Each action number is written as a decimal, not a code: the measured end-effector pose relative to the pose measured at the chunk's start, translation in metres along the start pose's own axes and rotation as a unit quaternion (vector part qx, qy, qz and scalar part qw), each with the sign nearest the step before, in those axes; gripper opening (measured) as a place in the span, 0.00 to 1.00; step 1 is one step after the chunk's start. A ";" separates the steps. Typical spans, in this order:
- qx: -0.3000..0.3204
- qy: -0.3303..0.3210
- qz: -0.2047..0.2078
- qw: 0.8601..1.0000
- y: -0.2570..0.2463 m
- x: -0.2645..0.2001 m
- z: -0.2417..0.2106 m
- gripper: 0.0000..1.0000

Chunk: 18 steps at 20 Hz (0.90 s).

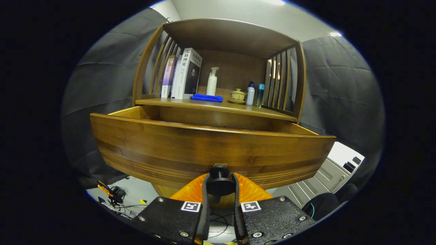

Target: Pull open the drawer, take out the items inside it, and place them on the countertop above the cabinet.

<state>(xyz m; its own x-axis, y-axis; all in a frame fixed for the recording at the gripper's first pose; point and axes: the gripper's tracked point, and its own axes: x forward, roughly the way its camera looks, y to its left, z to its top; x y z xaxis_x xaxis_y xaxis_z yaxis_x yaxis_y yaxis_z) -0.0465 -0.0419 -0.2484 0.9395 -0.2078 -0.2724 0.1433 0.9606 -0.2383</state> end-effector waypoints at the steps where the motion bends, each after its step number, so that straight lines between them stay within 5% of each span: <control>1: 0.008 0.012 -0.001 1.000 -0.001 -0.007 -0.008 0.29; 12: 0.000 0.030 0.034 0.999 0.006 -0.050 -0.030 0.29; 17: -0.018 -0.003 0.073 0.997 0.014 -0.054 -0.013 0.46; 18: -0.009 -0.015 0.083 0.996 0.017 -0.059 0.001 0.58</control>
<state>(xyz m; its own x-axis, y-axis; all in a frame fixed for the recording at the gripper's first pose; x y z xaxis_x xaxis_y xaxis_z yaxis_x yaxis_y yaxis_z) -0.0994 -0.0127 -0.2359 0.9588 -0.0397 -0.2814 -0.0208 0.9777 -0.2091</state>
